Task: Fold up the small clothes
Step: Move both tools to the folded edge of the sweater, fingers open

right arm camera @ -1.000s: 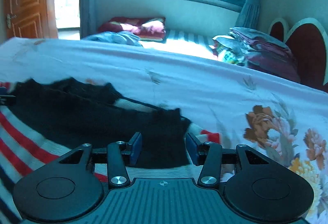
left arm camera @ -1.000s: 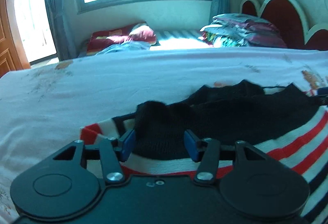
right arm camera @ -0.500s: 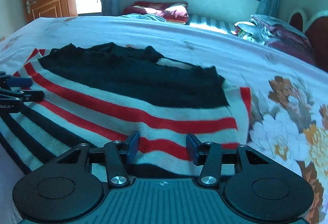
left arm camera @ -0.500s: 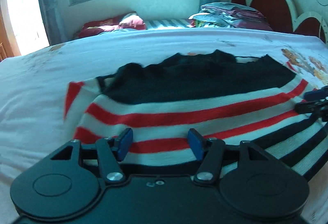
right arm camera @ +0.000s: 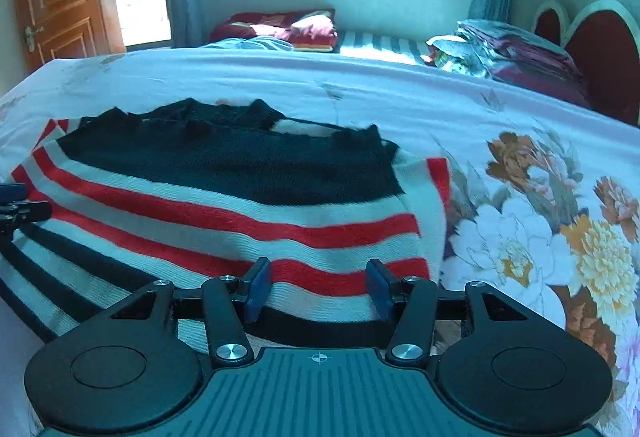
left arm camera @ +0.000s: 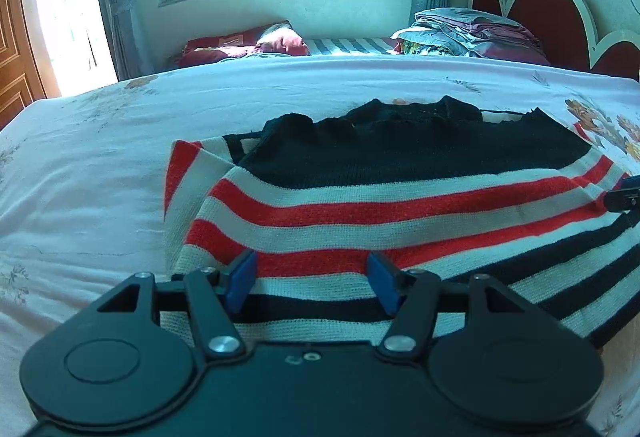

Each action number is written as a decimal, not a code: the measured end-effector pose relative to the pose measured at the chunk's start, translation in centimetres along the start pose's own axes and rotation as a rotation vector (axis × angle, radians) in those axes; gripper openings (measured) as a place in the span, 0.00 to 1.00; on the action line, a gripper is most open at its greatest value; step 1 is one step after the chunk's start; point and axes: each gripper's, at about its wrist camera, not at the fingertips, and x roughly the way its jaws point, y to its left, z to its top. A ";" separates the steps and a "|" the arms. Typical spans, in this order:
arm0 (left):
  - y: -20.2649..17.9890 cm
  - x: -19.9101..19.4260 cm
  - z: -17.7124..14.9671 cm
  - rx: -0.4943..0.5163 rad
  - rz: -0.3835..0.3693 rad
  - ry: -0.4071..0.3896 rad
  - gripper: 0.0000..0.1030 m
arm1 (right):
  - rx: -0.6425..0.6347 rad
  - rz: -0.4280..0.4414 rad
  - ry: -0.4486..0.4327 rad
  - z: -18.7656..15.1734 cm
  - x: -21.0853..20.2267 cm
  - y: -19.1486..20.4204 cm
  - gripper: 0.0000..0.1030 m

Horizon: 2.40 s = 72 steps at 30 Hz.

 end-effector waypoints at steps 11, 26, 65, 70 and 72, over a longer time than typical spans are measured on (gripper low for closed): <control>1.4 -0.6 -0.3 -0.006 0.013 0.020 0.63 | 0.006 -0.087 0.012 -0.5 -0.3 -1.2 0.19; -7.6 -2.2 -2.1 0.053 -0.113 0.036 0.61 | -0.159 0.146 0.015 -2.4 -1.3 10.5 0.40; -2.1 -6.6 -5.5 -0.073 0.075 0.025 0.63 | 0.093 -0.048 -0.006 -7.0 -6.5 0.2 0.33; 0.4 -6.3 -6.3 -0.137 0.080 0.042 0.64 | 0.140 -0.038 0.001 -7.7 -6.1 -1.7 0.21; 0.3 -6.1 -6.1 -0.130 0.088 0.044 0.64 | 0.121 -0.048 0.004 -7.6 -6.1 -1.4 0.21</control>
